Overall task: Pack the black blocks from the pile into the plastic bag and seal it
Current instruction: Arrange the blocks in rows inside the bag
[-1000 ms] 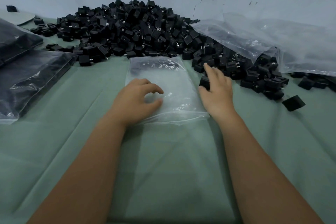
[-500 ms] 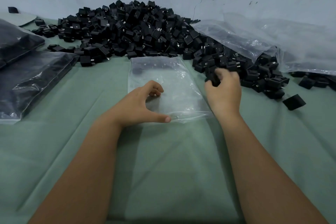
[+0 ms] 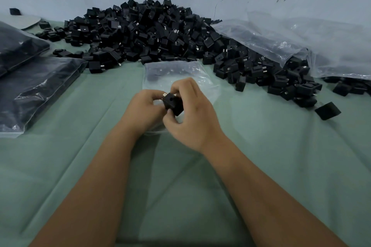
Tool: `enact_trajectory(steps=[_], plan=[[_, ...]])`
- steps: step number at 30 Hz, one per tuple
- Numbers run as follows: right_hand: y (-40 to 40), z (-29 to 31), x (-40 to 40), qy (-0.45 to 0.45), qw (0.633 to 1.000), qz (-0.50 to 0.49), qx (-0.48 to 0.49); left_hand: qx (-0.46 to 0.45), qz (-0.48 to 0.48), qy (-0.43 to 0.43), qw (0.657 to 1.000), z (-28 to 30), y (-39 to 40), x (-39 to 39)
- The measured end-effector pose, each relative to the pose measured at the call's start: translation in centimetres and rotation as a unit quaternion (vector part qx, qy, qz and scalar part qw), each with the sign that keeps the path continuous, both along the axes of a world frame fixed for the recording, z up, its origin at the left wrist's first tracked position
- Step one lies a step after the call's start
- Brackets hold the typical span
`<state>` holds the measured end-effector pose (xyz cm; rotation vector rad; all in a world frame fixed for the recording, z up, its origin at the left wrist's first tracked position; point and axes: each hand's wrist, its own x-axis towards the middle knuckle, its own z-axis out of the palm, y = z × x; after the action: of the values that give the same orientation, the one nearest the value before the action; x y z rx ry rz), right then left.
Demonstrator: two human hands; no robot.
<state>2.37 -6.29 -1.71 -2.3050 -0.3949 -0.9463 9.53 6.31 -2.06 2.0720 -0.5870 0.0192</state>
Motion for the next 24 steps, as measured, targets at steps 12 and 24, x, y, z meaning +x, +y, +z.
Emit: enact_trajectory(steps=[12,24], plan=[[-1.1,-0.1,0.7,0.2,0.948,-0.205,-0.136,-0.155,0.011,0.014,0.988,0.5,0.1,-0.3],[-0.4,0.3,0.3,0.247,0.961,-0.121,-0.022,-0.234,0.003,0.033,0.972,0.7,0.0,-0.3]])
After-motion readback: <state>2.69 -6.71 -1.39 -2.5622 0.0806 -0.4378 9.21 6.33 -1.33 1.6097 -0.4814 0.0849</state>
